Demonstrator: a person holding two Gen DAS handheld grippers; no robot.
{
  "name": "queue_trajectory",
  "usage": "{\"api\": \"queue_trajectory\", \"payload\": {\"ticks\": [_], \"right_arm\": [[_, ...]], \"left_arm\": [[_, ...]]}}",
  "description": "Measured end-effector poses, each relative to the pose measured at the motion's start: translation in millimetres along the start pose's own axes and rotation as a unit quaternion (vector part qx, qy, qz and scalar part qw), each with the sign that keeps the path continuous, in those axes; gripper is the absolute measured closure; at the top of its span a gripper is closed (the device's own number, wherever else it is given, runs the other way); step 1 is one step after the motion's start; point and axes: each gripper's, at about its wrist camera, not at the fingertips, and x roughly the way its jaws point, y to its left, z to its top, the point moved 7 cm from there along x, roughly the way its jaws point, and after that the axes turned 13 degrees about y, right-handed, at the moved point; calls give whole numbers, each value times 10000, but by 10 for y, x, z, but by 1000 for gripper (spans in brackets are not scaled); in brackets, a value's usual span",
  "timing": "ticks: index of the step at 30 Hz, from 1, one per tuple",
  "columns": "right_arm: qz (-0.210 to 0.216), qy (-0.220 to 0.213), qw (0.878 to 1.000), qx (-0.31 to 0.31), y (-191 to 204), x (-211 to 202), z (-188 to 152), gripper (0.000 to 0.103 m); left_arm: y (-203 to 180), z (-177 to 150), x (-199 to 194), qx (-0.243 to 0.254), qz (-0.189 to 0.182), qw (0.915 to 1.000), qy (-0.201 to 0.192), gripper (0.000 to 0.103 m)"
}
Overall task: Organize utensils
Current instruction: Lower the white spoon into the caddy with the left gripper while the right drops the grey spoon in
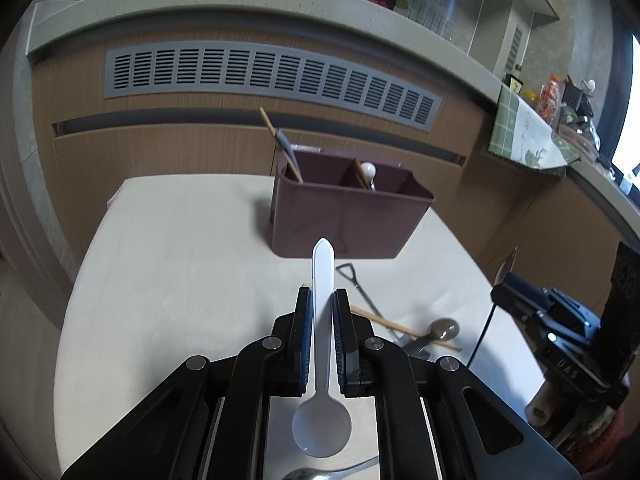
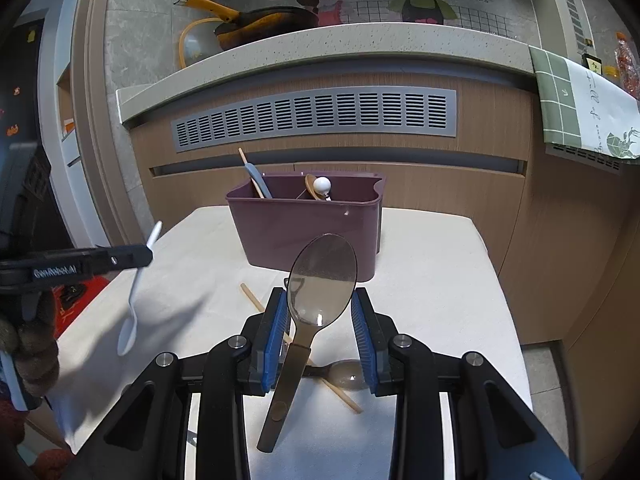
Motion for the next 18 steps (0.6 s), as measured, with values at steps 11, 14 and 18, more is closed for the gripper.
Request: {"api": "queue_trajectory", "payload": {"ticks": [11, 14, 18], "right_arm": [[-524, -2024, 9773, -341, -96, -922, 1375, 73], [-693, -2406, 9678, -249, -180, -1028, 1793, 73], [-573, -2458, 9676, -123, -316, -782, 2081, 73]], "left_arm": [[-350, 1395, -958, -185, -647, 9642, -2563, 93], [-455, 1687, -951, -63, -164, 9492, -3141, 93], [-466, 1853, -672, 64, -60, 9409, -3385, 93]]}}
